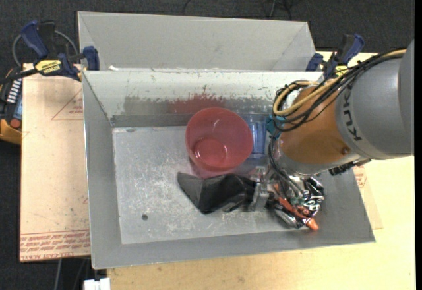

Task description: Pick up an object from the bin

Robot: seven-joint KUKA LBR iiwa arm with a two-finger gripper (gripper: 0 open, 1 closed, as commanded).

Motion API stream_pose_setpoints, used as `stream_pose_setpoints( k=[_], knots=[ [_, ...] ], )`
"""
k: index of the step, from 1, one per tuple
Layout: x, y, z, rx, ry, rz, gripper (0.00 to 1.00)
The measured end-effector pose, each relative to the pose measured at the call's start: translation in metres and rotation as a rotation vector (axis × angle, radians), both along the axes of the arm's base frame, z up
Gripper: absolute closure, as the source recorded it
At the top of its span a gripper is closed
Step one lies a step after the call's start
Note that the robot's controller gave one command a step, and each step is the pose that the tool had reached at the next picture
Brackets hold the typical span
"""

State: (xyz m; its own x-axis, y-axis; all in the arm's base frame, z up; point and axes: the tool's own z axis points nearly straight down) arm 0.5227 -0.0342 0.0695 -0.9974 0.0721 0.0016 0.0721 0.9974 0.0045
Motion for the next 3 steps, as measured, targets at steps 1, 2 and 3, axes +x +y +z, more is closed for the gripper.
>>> stream_pose_setpoints(
  k=[1, 2, 3],
  knots=[
    [-0.001, 0.0, 0.004, 0.0, 0.005, 0.0, 1.0],
    [-0.004, 0.0, 0.024, 0.001, 0.013, 0.0, 1.0],
    [-0.002, 0.0, 0.049, 0.001, 0.007, 0.0, 1.0]
  ],
)
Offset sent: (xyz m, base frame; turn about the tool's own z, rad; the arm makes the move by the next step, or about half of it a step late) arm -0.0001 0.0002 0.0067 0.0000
